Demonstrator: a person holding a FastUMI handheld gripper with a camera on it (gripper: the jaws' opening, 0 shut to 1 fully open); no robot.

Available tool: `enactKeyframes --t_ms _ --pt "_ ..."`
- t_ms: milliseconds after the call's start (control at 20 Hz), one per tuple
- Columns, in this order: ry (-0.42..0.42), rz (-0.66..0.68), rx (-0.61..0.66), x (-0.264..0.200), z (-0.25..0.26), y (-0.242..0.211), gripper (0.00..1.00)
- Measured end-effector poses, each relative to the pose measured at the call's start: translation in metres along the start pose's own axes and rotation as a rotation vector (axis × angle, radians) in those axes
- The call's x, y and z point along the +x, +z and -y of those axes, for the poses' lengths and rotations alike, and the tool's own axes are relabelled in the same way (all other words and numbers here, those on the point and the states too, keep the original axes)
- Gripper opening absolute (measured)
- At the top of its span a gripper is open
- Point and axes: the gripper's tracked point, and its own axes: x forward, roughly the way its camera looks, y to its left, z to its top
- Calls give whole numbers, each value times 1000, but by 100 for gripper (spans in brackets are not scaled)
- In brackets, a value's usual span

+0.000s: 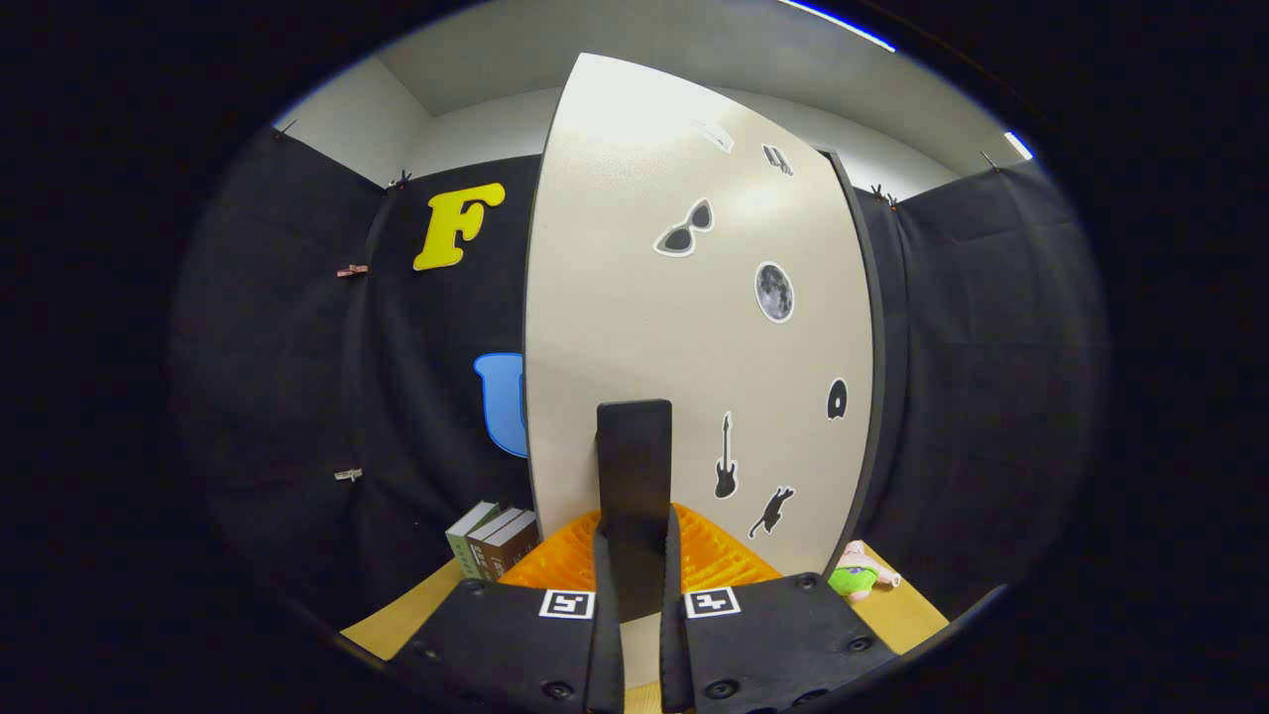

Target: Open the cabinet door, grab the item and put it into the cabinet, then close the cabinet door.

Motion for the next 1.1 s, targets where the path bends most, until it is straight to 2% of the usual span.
enactKeyframes --t_ms 250,400,500,800,1100 --pt "21 19 5 -21 21 3 18" --pt "-9 31 56 -37 43 6 18" --pt "-41 39 25 -47 60 6 17" --pt "-67 28 -51 -57 102 6 17" --pt "-45 19 -10 -68 137 6 17"
